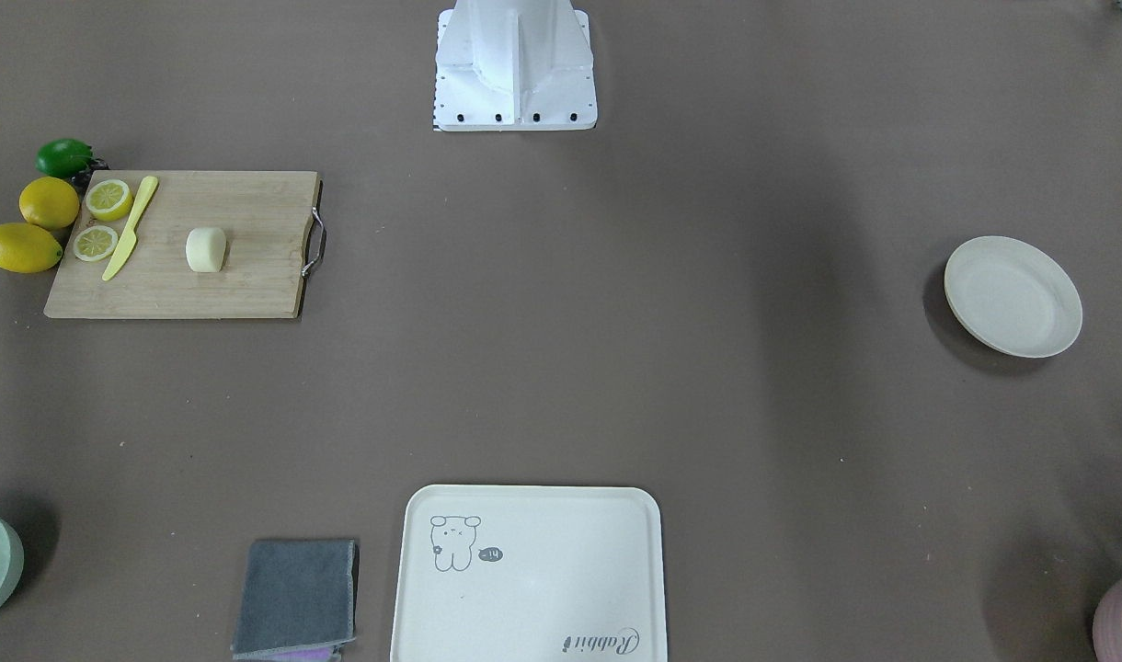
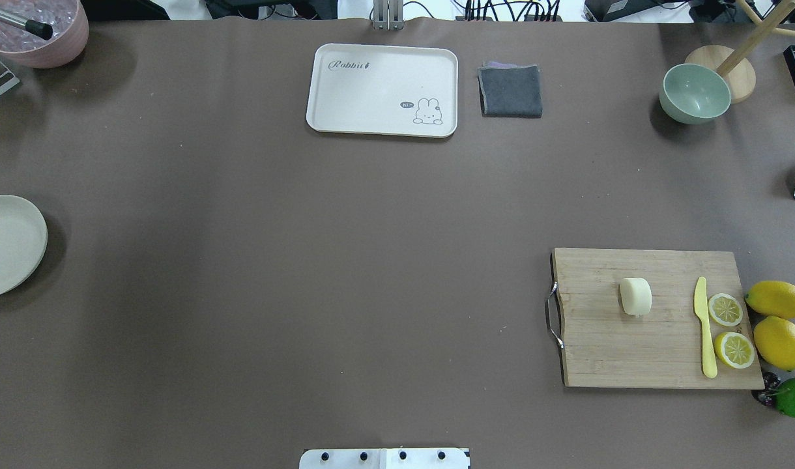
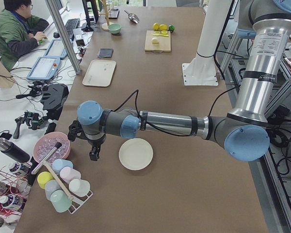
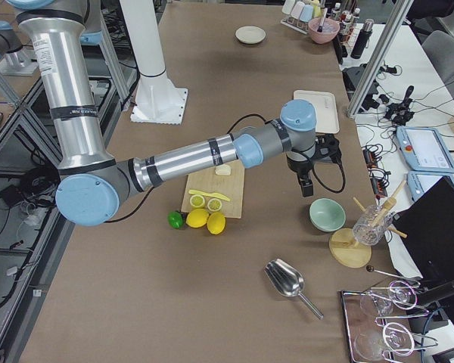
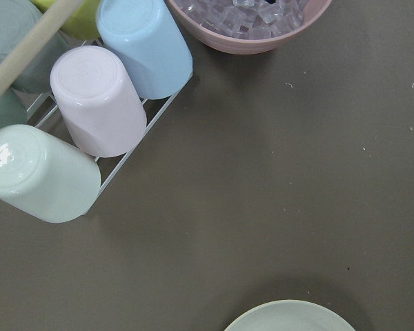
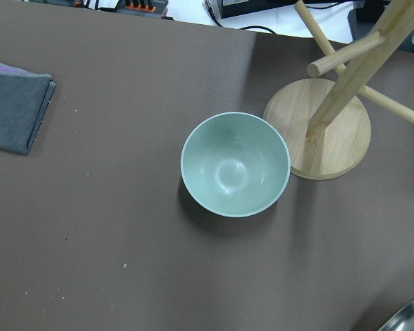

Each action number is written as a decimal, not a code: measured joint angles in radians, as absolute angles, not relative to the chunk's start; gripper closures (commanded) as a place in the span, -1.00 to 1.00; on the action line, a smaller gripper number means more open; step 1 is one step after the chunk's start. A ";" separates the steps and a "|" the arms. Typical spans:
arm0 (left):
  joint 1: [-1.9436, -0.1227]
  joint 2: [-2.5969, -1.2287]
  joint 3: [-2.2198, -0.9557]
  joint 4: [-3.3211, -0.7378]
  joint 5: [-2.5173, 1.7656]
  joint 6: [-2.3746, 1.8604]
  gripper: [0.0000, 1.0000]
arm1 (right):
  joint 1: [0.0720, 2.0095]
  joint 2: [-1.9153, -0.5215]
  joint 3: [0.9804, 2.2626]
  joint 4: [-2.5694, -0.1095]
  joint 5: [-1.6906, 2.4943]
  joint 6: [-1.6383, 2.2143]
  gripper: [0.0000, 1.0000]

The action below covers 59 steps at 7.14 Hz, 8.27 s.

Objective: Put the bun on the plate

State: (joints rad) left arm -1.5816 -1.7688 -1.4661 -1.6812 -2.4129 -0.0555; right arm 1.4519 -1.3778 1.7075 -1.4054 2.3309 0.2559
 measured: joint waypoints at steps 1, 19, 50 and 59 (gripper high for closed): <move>-1.582 -1.766 -1.467 -1.683 -2.413 -0.055 -0.96 | 1.451 -1.378 1.711 -1.405 2.331 0.260 -1.00; -1.553 -1.625 -1.439 -2.036 -2.423 -0.043 -0.97 | 1.382 -1.307 1.730 -1.407 2.320 0.317 -1.00; -1.228 -1.603 -1.215 -2.259 -2.386 -0.126 1.00 | 1.379 -1.305 1.734 -1.404 2.306 0.318 -1.00; -1.356 -1.697 -1.277 -2.260 -2.537 -0.294 1.00 | 1.361 -1.281 1.751 -1.413 2.312 0.322 -1.00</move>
